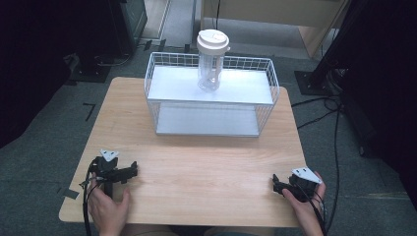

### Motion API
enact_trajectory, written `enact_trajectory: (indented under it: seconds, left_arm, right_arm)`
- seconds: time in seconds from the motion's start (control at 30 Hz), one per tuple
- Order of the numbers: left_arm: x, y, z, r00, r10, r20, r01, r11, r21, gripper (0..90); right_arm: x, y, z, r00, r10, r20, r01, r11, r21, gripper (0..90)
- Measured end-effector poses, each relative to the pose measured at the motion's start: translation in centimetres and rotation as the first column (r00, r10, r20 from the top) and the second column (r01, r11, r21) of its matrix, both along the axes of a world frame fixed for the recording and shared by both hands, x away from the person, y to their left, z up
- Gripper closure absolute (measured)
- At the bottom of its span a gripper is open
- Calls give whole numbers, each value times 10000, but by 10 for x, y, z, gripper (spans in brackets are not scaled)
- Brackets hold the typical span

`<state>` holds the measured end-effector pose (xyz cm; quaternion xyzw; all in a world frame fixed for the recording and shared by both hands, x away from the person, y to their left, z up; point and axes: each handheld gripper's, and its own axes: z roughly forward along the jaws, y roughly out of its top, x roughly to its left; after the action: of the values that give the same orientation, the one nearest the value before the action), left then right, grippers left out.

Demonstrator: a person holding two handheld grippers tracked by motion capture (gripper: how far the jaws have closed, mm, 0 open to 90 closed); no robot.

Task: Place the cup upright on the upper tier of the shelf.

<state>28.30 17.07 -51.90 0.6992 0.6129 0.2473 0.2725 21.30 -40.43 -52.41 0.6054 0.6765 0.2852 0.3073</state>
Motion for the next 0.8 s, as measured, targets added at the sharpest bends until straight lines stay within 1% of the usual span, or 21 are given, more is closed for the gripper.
enact_trajectory:
  seconds: [0.07, 0.1, 0.2, 0.3, 0.33, 0.43, 0.53, 0.8]
  left_arm:
    - [0, 0, 0, 10000, 0, 1, 0, 10000, 0, 0]
    - [0, 0, 0, 10000, 0, 1, 0, 10000, -1, 0]
    - [0, 0, 0, 10000, 0, 0, 0, 10000, -1, 0]
    - [0, 0, 0, 10000, -1, -1, 1, 10000, -1, 0]
    - [0, 0, 0, 10000, 0, 0, 0, 10000, -1, 0]
    - [0, 0, 0, 10000, -3, 1, 3, 10000, -1, 0]
    - [1, -2, 0, 10000, -6, 25, 6, 10000, -24, 0]
    - [2, -4, 0, 10000, 72, 25, -72, 10000, -27, 0]
  right_arm:
    - [-2, 0, -1, 9998, -47, -196, 44, 9999, -154, 41]
    - [-2, 0, -1, 9998, -41, -173, 38, 9999, -158, 40]
    - [-5, 0, -1, 9999, -57, -161, 54, 9999, -141, 41]
    - [-8, -1, -1, 9996, 8, -269, -8, 10000, -11, 41]
    - [-8, -1, -1, 9995, 63, -309, -60, 9999, 85, 40]
    - [-7, -5, -2, 9976, -101, -688, 162, 9959, 885, 32]
    - [-8, -4, -2, 9972, -184, -720, 245, 9962, 841, 29]
    - [-6, -2, -2, 9971, 33, -757, 36, 9959, 902, 26]
